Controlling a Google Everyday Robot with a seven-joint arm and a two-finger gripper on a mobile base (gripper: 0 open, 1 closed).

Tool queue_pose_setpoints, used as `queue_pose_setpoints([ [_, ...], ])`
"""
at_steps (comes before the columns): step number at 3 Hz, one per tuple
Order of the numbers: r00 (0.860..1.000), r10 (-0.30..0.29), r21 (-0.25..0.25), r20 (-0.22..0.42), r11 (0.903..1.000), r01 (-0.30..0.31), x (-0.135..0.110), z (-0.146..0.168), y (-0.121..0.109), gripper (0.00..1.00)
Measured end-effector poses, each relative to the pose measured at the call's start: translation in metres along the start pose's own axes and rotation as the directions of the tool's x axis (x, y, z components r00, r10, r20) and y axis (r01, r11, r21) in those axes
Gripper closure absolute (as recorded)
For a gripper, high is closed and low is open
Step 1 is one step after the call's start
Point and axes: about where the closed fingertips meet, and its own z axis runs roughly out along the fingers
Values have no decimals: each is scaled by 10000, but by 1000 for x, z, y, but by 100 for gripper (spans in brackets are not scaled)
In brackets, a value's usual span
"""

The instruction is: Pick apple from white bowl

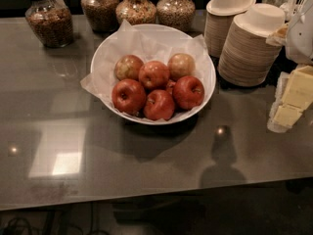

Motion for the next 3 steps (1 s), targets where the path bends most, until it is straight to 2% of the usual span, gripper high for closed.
queue_pose_setpoints([
  [1,10000,0,0,1,10000,0,0,0,0,0],
  [2,9987,-141,36,498,9999,140,-9,4,-8,0],
  [3,9835,-1038,-144,1480,9941,1071,-46,22,-29,0],
])
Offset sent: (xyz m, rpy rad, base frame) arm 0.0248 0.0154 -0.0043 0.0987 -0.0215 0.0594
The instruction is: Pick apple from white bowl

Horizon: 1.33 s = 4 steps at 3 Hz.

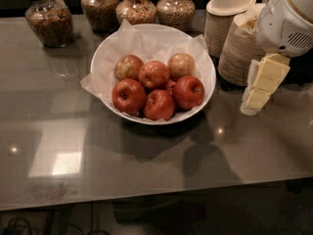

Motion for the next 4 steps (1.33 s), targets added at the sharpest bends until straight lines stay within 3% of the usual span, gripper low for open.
queue_pose_setpoints([
  [1,10000,0,1,2,10000,0,0,0,0,0],
  [2,9988,126,125,481,9998,-132,-4,8,-5,0],
  [3,9880,-21,-12,1547,10000,24,-29,32,-21,0],
  [4,9880,-22,-11,1547,10000,24,-29,32,-21,0],
])
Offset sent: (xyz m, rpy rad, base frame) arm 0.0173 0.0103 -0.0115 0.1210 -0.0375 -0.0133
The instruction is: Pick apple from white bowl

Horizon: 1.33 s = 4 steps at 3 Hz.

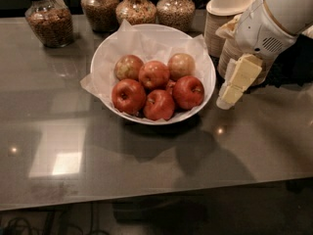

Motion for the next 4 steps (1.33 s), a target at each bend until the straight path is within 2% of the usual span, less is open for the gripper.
queue_pose_setpoints([
  [1,9994,42,148,341,9999,-47,2,2,-2,0],
  [2,9960,-452,255,769,9987,433,-18,12,-10,0],
  [3,9906,-811,93,1104,9967,806,-39,23,-20,0],
  [4,9862,-993,-152,1327,9946,1023,-55,31,-28,9],
])
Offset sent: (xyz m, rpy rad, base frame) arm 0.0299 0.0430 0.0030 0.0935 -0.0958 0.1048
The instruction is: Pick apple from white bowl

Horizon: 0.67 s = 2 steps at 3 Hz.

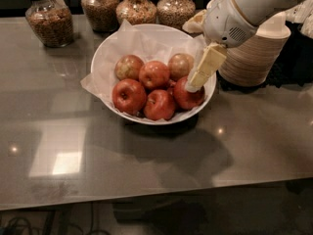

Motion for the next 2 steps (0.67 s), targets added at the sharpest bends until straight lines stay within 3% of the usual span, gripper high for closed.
queue_pose_setpoints([
  [2,9986,-364,-732,386,9965,392,-25,23,-3,20],
])
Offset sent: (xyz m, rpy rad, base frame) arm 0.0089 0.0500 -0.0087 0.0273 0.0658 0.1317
